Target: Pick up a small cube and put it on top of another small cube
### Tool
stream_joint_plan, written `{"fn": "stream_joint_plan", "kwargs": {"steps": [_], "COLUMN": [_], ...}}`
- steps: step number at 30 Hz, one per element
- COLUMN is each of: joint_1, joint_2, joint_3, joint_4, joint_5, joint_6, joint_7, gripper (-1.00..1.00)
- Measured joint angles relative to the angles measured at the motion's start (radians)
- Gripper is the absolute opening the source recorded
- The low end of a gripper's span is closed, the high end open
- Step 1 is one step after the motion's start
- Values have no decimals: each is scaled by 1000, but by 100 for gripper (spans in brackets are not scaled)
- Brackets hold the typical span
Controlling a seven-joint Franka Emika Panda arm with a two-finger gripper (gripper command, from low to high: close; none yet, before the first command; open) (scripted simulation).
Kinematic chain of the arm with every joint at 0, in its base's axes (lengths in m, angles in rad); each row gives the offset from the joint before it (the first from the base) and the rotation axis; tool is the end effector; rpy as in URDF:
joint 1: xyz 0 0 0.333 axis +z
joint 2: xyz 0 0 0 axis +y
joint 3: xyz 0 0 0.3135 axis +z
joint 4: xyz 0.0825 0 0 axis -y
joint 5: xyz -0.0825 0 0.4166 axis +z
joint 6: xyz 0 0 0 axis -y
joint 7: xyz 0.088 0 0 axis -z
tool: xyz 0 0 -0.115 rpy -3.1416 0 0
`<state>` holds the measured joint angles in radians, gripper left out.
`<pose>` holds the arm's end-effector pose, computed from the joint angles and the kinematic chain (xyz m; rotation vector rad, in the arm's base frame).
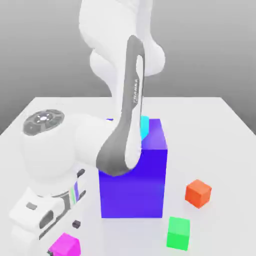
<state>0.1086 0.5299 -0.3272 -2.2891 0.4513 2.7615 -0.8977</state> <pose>0.5053 -0.1482 0.0900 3.1057 0.4672 0.0010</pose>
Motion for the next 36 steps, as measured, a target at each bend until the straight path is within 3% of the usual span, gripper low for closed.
{"fn": "stream_joint_plan", "kwargs": {"steps": [6, 13, 25, 29, 34, 35, 36], "joint_1": [-6, 96, 390, 431, 412, 406, 406], "joint_2": [10, -176, -451, -434, -277, -258, -258], "joint_3": [7, -93, 51, 62, 97, 105, 105], "joint_4": [3, -47, -187, -223, -217, -216, -216], "joint_5": [7, -100, -228, -367, -300, -288, -288], "joint_6": [4, -108, -138, -144, -14, 3, 3], "joint_7": [-5, 120, 401, 345, 259, 250, 250], "gripper": [-100, -100, -100, -100, -100, 100, 100]}}
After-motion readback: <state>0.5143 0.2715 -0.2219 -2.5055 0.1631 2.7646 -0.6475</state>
